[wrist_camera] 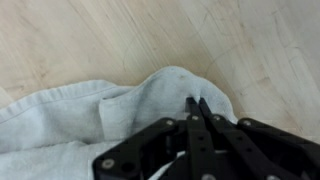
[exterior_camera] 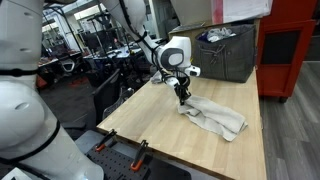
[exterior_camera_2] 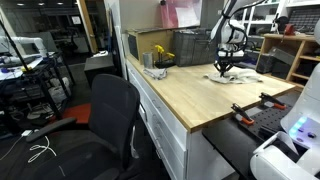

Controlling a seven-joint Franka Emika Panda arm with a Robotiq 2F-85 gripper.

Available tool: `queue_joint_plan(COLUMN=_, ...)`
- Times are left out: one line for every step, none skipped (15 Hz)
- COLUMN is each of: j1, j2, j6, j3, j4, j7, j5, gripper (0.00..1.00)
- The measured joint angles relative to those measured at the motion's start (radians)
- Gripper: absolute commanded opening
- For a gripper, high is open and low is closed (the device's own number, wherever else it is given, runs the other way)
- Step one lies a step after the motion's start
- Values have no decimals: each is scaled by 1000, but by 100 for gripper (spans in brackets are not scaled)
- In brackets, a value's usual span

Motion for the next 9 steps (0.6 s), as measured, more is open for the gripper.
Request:
queue_joint_plan(j1=-2, j2=-12, j6=-32, j3=6, j4=-4, j7=0, j5=1, gripper=1)
queue_joint_plan(j1=-5, j2=-27, j6=-69, j3=19, j4=-9, j7=-5, j5=5, gripper=1)
queue_joint_plan(j1=-8, j2=-44, j6=-110, j3=35, j4=-15, j7=-14, j5=14, gripper=1)
queue_joint_plan(j1=-10, j2=-62, j6=-155, j3=54, j4=-21, j7=-22, j5=25, gripper=1)
queue_joint_plan(j1=-9, j2=-81, j6=-199, j3=75, j4=-28, j7=-34, j5=39, gripper=1)
queue_joint_plan(j1=-8, j2=-100, j6=-241, j3=97, j4=-36, j7=-43, j5=52, gripper=1)
queue_joint_plan(j1=-5, j2=-117, j6=-277, j3=116, j4=-43, j7=-53, j5=64, gripper=1)
queue_joint_plan(j1=0, j2=-132, j6=-313, j3=133, j4=-48, j7=-58, j5=71, gripper=1)
queue_joint_plan(j1=7, j2=-146, j6=-349, j3=148, j4=-53, j7=-67, j5=78, gripper=1)
